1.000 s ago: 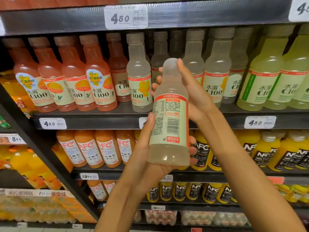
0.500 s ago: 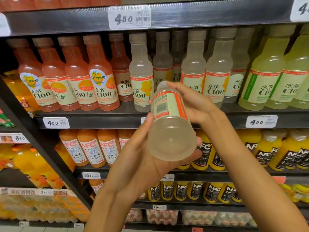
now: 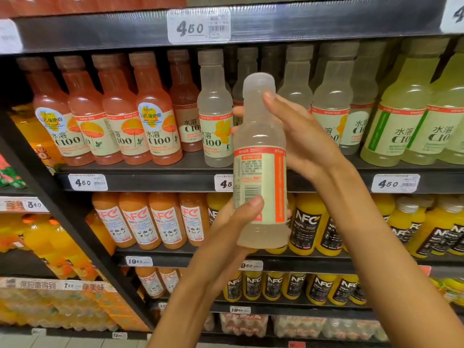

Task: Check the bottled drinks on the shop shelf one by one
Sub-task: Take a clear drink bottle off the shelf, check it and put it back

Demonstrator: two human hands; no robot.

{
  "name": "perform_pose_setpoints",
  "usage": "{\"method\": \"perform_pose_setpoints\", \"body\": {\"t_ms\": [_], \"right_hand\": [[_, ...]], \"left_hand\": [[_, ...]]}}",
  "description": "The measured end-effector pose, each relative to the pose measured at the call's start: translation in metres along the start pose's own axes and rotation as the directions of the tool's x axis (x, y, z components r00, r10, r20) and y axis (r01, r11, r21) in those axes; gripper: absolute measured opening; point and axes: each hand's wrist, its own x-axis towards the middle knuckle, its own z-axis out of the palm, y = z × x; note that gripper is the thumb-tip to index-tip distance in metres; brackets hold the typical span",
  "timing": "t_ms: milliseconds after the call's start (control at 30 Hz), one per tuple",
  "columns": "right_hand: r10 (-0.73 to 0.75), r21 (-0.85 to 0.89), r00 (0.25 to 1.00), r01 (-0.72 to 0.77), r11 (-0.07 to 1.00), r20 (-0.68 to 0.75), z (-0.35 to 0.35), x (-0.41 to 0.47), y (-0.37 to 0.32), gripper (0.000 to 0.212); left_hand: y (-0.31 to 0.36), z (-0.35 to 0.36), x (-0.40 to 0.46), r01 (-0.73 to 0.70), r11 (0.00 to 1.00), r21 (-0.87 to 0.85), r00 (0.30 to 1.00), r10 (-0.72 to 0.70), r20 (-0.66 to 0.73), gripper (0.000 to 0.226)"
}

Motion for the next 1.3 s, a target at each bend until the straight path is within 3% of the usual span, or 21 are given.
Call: {"method": "perform_pose_setpoints", "body": {"t_ms": [100, 167, 267, 433, 567, 667, 800, 900, 967, 1067, 1167, 1233, 1300], "right_hand": [[-0.105, 0.044, 0.991, 0.102, 0.994, 0.088, -0.002, -0.009, -0.005, 0.030], [-0.141, 0.051, 0.977, 0.135, 0.990, 0.161, -0.004, -0.015, -0.006, 0.039], [-0.163, 0.036, 0.962, 0.159, 0.987, 0.220, -0.009, -0.023, -0.006, 0.052], [-0.190, -0.032, 0.951, 0.204, 0.978, 0.244, -0.017, -0.032, -0.009, 0.069], [-0.209, 0.006, 0.953, 0.213, 0.977, 0.219, -0.010, -0.033, -0.004, 0.064], [-0.218, -0.071, 0.964, 0.231, 0.970, 0.150, -0.002, -0.029, -0.003, 0.063], [-0.254, -0.169, 0.966, 0.257, 0.952, 0.041, 0.005, -0.021, -0.004, 0.045], [-0.274, -0.167, 0.961, 0.265, 0.950, -0.035, 0.011, -0.016, -0.007, 0.042], [-0.277, -0.168, 0.959, 0.264, 0.950, -0.060, 0.013, -0.012, -0.008, 0.041], [-0.227, -0.112, 0.973, 0.221, 0.969, -0.044, 0.011, -0.008, -0.008, 0.040], [-0.105, -0.036, 0.994, 0.106, 0.994, 0.025, 0.009, -0.007, -0.004, 0.044], [-0.067, 0.014, 0.996, 0.066, 0.998, 0.054, 0.009, -0.008, -0.001, 0.052], [-0.115, 0.048, 0.992, 0.113, 0.992, 0.051, 0.008, -0.008, 0.000, 0.040]], "left_hand": [[-0.001, -0.013, 0.007, -0.127, 0.970, 0.208, 0.992, 0.129, 0.005, 0.062], [-0.003, -0.020, 0.012, -0.183, 0.953, 0.239, 0.983, 0.184, 0.021, 0.050], [-0.009, -0.025, 0.018, -0.227, 0.937, 0.266, 0.974, 0.225, 0.038, 0.049], [-0.008, -0.035, 0.025, -0.273, 0.907, 0.319, 0.958, 0.288, -0.001, 0.066], [-0.007, -0.036, 0.023, -0.266, 0.919, 0.290, 0.963, 0.265, 0.044, 0.081], [-0.011, -0.028, 0.017, -0.233, 0.944, 0.235, 0.972, 0.220, 0.081, 0.086], [-0.014, -0.013, 0.012, -0.203, 0.940, 0.276, 0.979, 0.196, 0.053, 0.078], [-0.006, -0.006, 0.011, -0.235, 0.877, 0.419, 0.961, 0.275, -0.035, 0.057], [-0.004, -0.006, 0.012, -0.243, 0.871, 0.427, 0.951, 0.301, -0.074, 0.050], [-0.005, -0.009, 0.011, -0.206, 0.936, 0.285, 0.969, 0.236, -0.074, 0.056], [-0.006, -0.007, 0.007, -0.128, 0.986, 0.104, 0.992, 0.125, 0.032, 0.063], [-0.008, -0.007, 0.008, -0.099, 0.989, 0.111, 0.994, 0.093, 0.057, 0.064], [-0.006, -0.006, 0.012, -0.085, 0.978, 0.189, 0.995, 0.092, -0.027, 0.057]]}}
